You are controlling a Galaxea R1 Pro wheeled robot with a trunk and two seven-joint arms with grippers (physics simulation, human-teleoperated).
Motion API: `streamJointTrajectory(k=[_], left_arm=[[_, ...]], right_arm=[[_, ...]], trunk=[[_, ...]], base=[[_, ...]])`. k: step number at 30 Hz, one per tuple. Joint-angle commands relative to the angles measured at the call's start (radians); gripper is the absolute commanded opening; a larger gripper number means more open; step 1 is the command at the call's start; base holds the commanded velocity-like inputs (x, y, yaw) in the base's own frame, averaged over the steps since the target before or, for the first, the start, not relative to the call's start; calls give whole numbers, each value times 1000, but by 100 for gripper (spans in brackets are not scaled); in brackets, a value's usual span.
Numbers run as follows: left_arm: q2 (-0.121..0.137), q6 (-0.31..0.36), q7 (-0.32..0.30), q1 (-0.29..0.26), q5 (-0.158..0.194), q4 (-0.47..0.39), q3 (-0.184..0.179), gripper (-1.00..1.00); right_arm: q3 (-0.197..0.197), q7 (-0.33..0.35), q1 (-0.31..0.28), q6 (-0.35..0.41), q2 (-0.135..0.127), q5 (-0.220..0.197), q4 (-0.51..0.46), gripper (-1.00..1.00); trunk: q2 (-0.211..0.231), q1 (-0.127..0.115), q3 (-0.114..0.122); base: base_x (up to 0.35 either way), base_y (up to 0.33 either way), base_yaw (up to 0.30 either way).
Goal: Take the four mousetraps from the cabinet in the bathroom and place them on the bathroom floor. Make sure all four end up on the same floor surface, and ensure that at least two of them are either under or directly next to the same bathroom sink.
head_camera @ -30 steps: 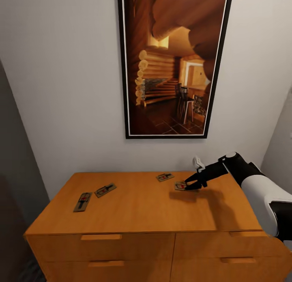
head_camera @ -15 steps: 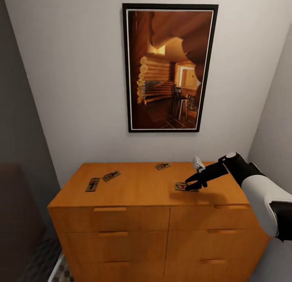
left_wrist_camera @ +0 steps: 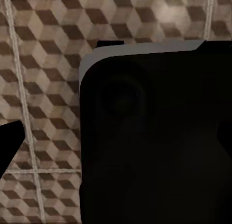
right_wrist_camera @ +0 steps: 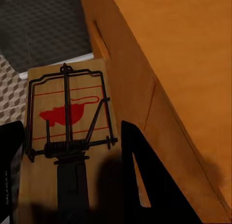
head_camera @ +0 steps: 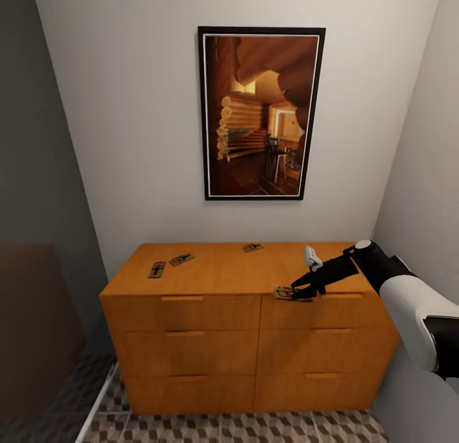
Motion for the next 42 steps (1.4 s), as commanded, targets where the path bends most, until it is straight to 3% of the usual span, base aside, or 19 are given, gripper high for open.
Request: streamJointTrajectory(k=[1,13,22,26,33,42], left_arm=[[0,-1,0,0,-1,-1,1,100],[0,-1,0,0,-1,-1,1,100],[0,-1,0,0,-1,-3,1,100],[0,-2,0,0,-1,-4,1,100],[0,-2,0,0,-1,-5,1,100],[6,-3,0,0,-3,-10,4,100]], right_arm=[[1,3,-1,8,0,2,1,-100],[1,-38,-1,-33,1,3,73,-100],[3,-95,-1,-154,2,3,218,-100],[3,-175,9,-261,6,6,306,-100],[3,-227,157,-343,11,35,325,-100],[4,-464,402,-452,21,38,326,-100]], trunk=[[-1,-1,-1],[-1,-1,-1],[-1,-1,-1],[-1,-1,-1],[-1,-1,-1],[-1,-1,-1]], base=[[-336,0,0],[-338,0,0],[-272,0,0],[-44,0,0],[-5,0,0],[0,0,0]])
